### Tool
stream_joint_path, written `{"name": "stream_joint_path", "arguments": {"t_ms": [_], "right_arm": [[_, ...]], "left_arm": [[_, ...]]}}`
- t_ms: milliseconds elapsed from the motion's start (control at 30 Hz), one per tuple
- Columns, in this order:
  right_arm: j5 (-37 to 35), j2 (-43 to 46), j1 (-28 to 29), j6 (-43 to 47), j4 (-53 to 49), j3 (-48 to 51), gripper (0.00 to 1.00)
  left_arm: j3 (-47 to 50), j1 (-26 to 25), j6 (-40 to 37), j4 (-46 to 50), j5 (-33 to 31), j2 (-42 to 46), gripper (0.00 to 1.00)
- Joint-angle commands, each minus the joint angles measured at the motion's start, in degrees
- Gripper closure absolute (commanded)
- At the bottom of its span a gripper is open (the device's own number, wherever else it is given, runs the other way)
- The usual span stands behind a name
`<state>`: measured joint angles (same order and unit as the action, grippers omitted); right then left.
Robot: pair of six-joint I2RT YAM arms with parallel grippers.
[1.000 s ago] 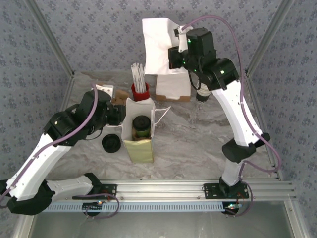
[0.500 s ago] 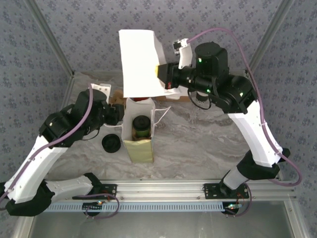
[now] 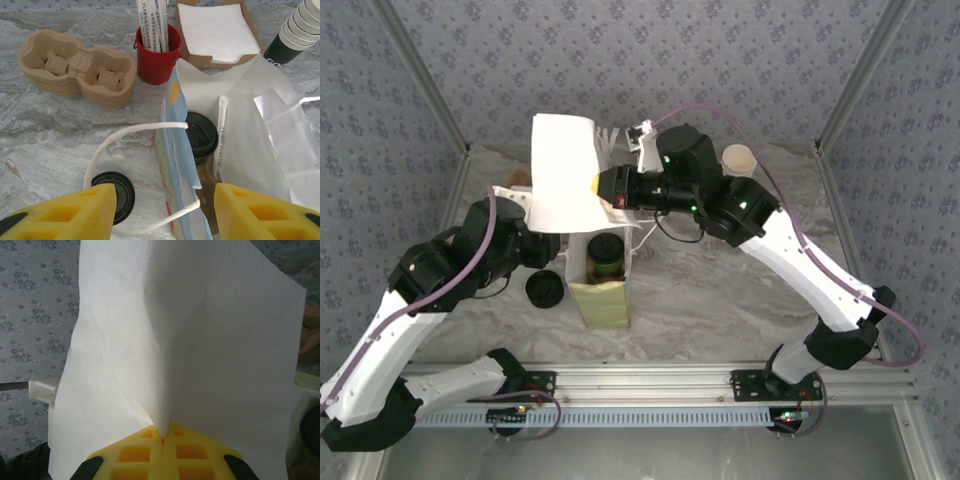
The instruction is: Pack the takeout coffee
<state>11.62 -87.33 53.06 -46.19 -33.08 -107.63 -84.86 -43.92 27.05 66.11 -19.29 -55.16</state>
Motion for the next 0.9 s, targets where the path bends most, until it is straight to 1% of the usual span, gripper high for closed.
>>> {"name": "stream_joint_path", "arguments": {"t_ms": [0,167,267,533,867], "right_arm": [[1.0,0.6,1.6,-4.0,6.5,2.1,1.0],[-1.8,0.3,2.8,-4.8,7.1,5.8,1.0],[-1.8,-0.1,3.1,-5.9,8.9,8.5,1.0],[-3.3,-1.1,4.3,-5.3,8.1,10.0,1.0],[-6.1,-0.7,4.5,-4.1,6.2,13.3,1.0]], "left_arm": [[0.5,0.4,0.1,1.1,0.2,1.3,0.45],[1.1,0.5,0.0,1.9,-0.4,2.2,0.45],[1.5,0.8,0.1,2.1,-0.6,2.6,0.44],[4.0,0.8,0.3,0.0,0.7,3.0,0.44],[4.7,0.8,0.1,-0.8,2.2,2.4,0.44]]}}
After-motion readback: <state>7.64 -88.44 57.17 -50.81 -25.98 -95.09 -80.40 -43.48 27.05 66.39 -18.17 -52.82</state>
